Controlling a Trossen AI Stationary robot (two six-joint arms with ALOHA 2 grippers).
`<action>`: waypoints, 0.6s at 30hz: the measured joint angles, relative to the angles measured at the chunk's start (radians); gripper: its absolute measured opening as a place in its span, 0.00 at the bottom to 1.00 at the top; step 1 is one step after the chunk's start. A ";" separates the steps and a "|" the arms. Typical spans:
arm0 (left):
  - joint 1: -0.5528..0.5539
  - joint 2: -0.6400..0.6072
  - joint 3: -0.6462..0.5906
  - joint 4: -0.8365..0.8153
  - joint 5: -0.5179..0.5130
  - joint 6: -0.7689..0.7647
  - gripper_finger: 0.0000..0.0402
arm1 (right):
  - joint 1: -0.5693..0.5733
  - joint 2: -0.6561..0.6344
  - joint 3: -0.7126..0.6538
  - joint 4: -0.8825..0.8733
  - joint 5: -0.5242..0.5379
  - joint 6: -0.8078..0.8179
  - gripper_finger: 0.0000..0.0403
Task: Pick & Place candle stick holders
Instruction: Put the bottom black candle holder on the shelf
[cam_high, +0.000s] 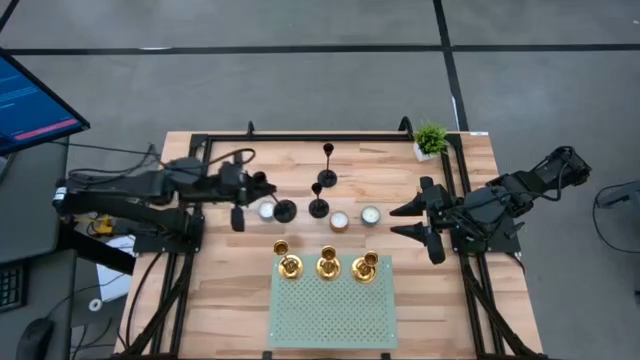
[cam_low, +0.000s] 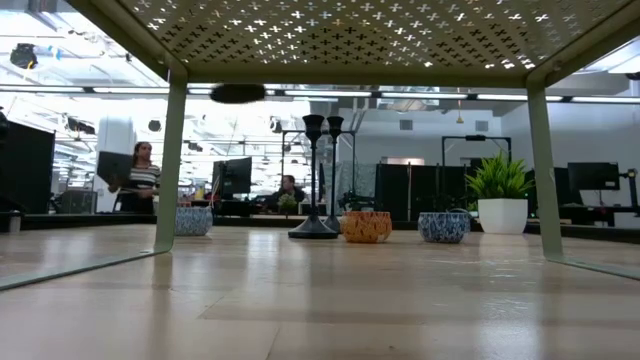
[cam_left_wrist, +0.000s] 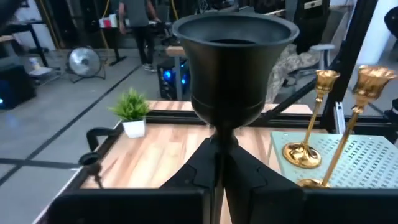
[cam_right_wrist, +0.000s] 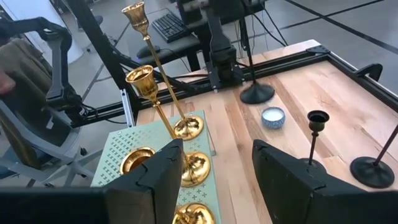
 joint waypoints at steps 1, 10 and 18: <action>-0.017 -0.002 0.034 -0.050 -0.019 0.000 0.03 | 0.000 0.000 0.000 0.000 0.000 0.000 0.46; -0.201 0.055 0.263 -0.477 -0.052 -0.215 0.03 | 0.002 0.030 0.001 0.015 0.000 0.000 0.46; -0.430 0.076 0.331 -0.548 -0.053 -0.527 0.03 | 0.002 0.067 0.001 0.028 -0.003 0.000 0.46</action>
